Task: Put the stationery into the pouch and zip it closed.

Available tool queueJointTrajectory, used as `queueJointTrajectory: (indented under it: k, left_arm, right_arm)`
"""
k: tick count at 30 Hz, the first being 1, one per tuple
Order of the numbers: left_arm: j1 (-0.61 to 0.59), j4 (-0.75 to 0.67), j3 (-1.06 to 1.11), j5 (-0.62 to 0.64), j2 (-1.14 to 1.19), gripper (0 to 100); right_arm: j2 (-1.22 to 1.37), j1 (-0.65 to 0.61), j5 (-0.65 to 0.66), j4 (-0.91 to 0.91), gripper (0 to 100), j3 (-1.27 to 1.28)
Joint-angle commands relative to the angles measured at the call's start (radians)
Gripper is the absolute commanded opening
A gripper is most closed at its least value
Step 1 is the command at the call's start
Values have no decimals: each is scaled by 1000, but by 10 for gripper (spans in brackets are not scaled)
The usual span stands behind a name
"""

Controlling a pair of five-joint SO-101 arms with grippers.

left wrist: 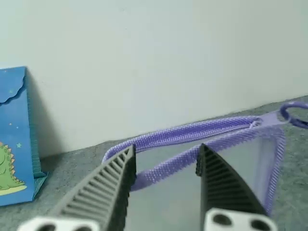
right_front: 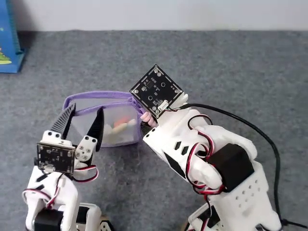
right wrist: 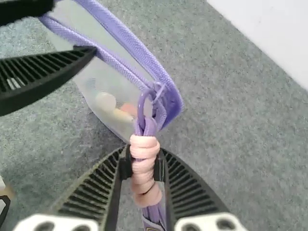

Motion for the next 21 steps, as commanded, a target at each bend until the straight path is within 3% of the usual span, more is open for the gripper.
queueJointTrajectory:
  k: [1, 9, 21]
  left_arm:
    - [-5, -21, 21, 14, 6, 192]
    - [-166, 21, 25, 2, 0, 192]
    - [-238, 155, 24, -61, -2, 192]
  right_arm:
    - [-16, 7, 11, -5, 8, -69]
    - [-16, 7, 11, -59, 8, -75]
    - [-15, 7, 3, -101, 8, -170]
